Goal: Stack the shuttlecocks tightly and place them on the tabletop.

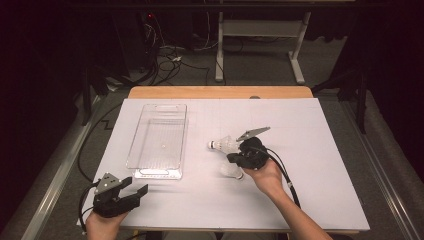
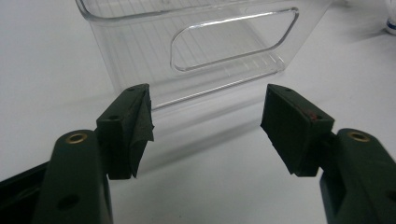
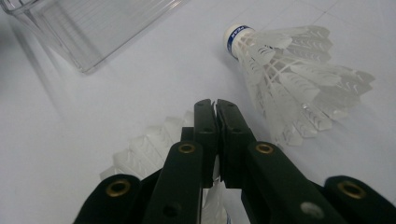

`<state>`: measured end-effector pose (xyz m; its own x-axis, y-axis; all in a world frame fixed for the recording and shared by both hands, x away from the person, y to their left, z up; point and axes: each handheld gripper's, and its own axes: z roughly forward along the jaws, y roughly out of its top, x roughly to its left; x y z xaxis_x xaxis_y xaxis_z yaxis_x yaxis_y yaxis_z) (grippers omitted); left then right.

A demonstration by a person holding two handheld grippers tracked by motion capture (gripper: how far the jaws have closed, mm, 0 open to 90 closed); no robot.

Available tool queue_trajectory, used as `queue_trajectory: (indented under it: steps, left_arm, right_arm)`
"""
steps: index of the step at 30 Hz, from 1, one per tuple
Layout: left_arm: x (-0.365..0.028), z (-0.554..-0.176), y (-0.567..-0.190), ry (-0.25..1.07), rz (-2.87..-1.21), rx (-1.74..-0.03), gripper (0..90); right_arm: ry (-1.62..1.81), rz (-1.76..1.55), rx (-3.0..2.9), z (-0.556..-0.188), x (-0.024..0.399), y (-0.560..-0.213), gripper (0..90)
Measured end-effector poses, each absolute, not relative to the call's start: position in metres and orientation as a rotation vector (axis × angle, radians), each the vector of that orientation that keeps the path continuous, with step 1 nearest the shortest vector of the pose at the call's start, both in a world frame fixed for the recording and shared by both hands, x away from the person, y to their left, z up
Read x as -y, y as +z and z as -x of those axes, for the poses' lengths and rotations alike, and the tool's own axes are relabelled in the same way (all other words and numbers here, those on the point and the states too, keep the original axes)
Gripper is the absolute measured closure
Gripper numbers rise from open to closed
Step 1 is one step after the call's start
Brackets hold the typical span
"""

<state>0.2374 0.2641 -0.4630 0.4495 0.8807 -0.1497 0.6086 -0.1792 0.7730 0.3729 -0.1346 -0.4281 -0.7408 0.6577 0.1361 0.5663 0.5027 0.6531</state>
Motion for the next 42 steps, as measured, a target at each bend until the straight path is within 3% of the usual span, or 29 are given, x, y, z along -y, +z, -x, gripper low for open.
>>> queue_trajectory:
  steps: [17,42]
  left_arm:
    - [-0.264,-0.238,-0.463,0.424,-1.893,-1.261,34.4]
    - [-0.265,-0.239,-0.464,0.421,-1.894,-1.267,34.4]
  right_arm:
    - [1.011,-1.084,-2.603,-0.371,0.149,-0.421,84.5]
    - [0.942,-1.166,-2.571,-0.369,0.179,-0.423,70.9]
